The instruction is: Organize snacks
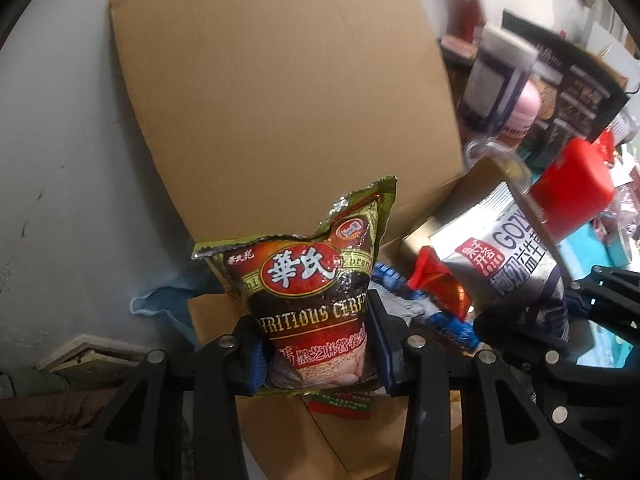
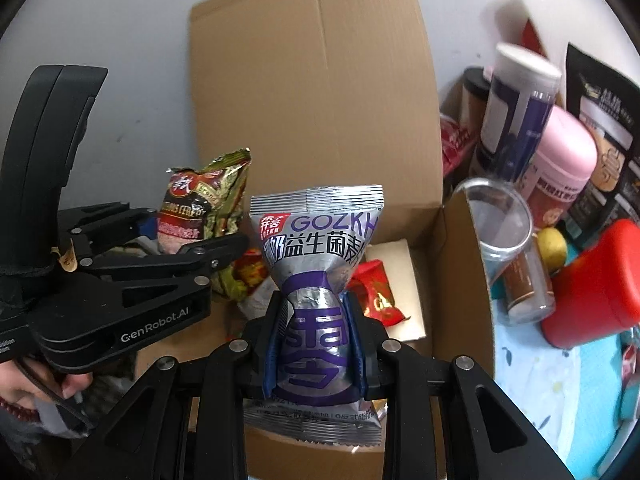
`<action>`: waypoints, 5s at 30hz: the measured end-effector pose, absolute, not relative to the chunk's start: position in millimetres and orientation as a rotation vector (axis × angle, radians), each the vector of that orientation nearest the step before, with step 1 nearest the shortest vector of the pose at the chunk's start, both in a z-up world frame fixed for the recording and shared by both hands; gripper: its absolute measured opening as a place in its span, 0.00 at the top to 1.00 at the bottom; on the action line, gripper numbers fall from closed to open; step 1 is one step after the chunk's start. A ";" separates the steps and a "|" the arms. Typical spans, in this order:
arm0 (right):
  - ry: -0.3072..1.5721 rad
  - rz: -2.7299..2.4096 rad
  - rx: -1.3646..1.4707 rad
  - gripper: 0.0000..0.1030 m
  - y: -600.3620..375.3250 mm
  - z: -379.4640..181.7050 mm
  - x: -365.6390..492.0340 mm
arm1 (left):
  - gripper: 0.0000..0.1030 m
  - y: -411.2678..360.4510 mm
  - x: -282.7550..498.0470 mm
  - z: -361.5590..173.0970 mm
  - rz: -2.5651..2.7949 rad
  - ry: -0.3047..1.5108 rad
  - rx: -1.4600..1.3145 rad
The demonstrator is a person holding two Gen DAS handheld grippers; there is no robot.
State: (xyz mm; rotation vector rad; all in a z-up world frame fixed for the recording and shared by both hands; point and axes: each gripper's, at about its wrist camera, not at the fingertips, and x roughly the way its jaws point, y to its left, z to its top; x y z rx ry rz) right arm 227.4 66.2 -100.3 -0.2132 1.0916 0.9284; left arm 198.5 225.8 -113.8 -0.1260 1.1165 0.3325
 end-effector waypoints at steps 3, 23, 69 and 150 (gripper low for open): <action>1.113 0.921 -0.229 0.73 69.9 -112.6 232.6 | 0.59 225.6 205.3 -127.4 0.340 1.158 -0.117; 1.212 0.839 -0.330 0.67 94.6 -157.0 241.9 | 0.55 196.5 229.2 -162.2 0.388 1.256 0.000; 0.665 0.739 -0.225 0.22 -46.4 133.1 31.8 | 0.28 100.3 -33.8 116.1 0.457 0.714 -0.023; 0.763 0.768 -0.177 0.18 -120.1 114.0 -86.7 | 0.27 27.3 -171.8 101.0 0.475 0.742 -0.077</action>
